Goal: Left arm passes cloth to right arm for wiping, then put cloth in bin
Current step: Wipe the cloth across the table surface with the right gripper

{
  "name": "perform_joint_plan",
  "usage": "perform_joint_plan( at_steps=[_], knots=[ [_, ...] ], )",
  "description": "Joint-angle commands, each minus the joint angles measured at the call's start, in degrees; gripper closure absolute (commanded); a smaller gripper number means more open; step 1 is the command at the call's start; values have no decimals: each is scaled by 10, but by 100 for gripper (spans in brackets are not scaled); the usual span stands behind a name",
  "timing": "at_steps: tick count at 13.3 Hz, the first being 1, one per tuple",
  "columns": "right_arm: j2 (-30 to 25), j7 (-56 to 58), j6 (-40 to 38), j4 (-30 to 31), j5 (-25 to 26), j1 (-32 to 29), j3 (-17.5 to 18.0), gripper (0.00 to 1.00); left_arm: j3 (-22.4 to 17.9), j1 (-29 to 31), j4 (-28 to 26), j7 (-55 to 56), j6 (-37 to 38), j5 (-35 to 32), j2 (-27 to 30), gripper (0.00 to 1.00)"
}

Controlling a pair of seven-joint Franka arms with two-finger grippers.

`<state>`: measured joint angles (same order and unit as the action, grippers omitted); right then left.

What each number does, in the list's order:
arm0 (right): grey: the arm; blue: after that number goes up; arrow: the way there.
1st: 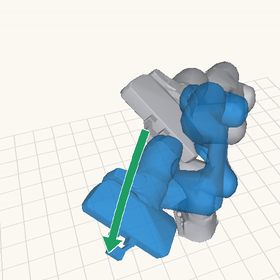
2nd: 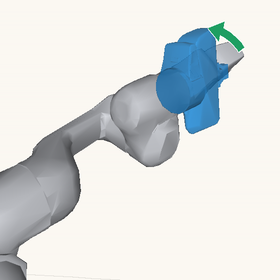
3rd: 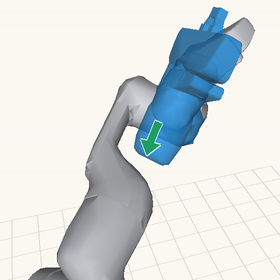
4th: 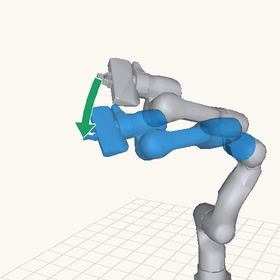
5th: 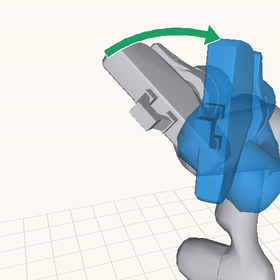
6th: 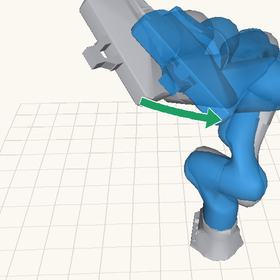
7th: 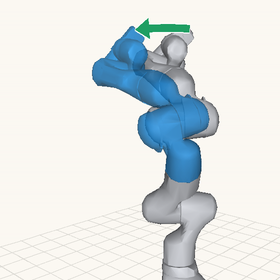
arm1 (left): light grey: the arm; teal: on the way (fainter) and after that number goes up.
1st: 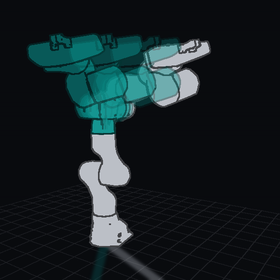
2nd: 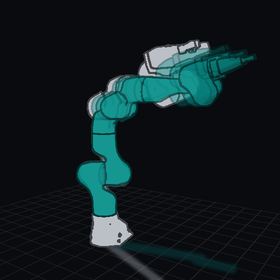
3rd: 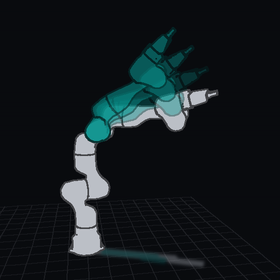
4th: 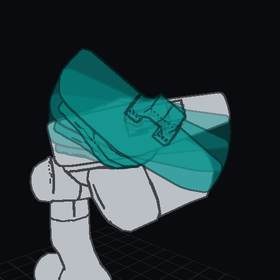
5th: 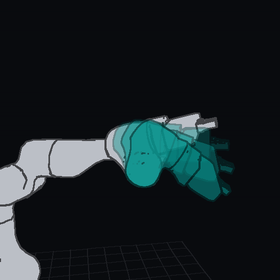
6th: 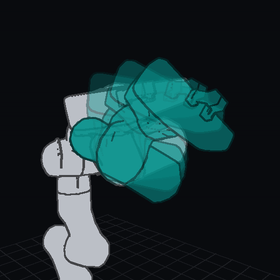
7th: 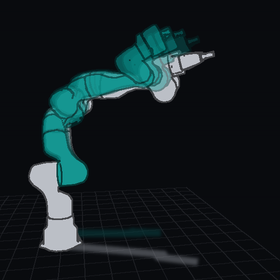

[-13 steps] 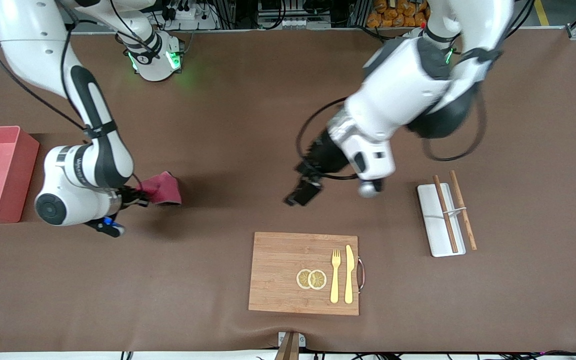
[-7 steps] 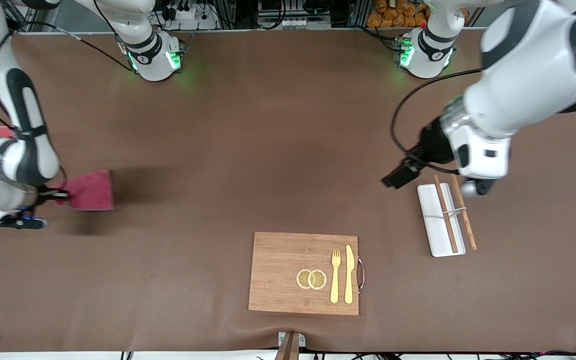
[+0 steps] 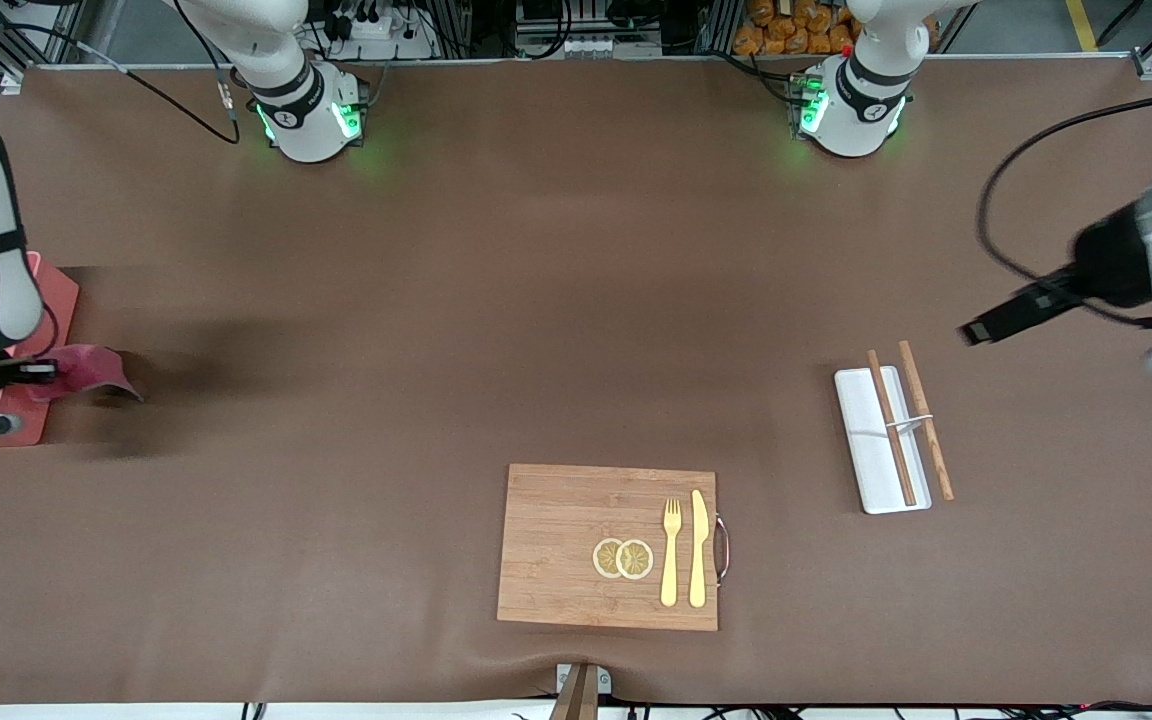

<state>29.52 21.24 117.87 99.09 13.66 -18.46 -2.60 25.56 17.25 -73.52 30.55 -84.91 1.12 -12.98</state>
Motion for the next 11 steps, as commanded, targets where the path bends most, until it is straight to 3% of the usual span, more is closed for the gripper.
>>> perform_joint_plan(
  at_steps=[1, 2, 3, 4, 5, 9, 11],
  knots=[
    [1, -39, -24, 2, -80, 80, 0, 100, -13, 11, -40, -87, 4, -37, 37, 0],
    [-1, -58, -47, 0, -130, 113, 0, 100, -38, 7, -60, -118, -3, -37, 55, 0],
    [-3, -84, -57, 1, -182, 145, 0, 100, -90, -27, -72, -150, -3, -37, 69, 0],
    [-7, -104, -60, 1, -213, 163, 0, 100, -175, -99, -82, -189, -3, -37, 83, 0],
    [-16, -128, -74, -4, -229, 184, 1, 100, -223, -130, -90, -208, -3, -35, 91, 0],
    [-60, -284, -107, -15, -331, 284, 0, 100, -226, -130, -110, -201, -3, -30, 114, 0],
    [-94, -347, -123, -20, -328, 295, -1, 100, -225, -130, -107, -198, -4, -28, 111, 0]
  ],
)
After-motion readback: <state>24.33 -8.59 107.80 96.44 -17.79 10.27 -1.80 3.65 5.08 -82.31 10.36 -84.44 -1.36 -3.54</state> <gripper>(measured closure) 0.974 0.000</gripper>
